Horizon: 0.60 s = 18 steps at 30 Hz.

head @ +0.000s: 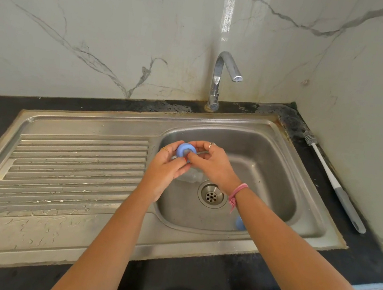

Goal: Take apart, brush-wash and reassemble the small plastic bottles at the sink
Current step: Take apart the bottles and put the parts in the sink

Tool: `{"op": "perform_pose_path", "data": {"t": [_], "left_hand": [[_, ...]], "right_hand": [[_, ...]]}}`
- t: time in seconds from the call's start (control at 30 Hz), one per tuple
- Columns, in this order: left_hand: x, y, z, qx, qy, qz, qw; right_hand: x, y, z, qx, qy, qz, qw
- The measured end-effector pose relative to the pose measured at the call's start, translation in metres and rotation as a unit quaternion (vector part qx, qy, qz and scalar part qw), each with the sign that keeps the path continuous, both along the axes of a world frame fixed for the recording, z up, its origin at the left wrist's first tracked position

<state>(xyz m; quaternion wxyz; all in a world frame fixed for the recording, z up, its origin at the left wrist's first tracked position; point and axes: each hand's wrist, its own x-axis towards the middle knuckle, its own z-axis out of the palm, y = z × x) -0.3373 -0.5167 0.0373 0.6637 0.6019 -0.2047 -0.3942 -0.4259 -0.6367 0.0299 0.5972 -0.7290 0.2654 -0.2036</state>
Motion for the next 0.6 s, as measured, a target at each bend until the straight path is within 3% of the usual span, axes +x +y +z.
{"op": "perform_pose_path", "data": {"t": [0.17, 0.27, 0.43, 0.6], "left_hand": [[-0.003, -0.011, -0.002, 0.022, -0.051, 0.054, 0.997], [-0.002, -0.015, -0.006, 0.025, -0.025, 0.066, 0.997], [0.007, -0.023, -0.012, 0.029, 0.029, 0.062, 0.997], [0.011, -0.030, -0.011, 0.054, 0.079, 0.008, 0.995]], "right_hand": [[0.005, -0.004, 0.001, -0.011, 0.015, -0.003, 1.000], [0.005, -0.012, 0.004, 0.098, 0.020, 0.074, 0.992], [-0.003, -0.037, 0.001, 0.303, -0.006, 0.199, 0.932], [0.002, -0.045, -0.013, 0.275, 0.032, 0.150, 0.949]]}}
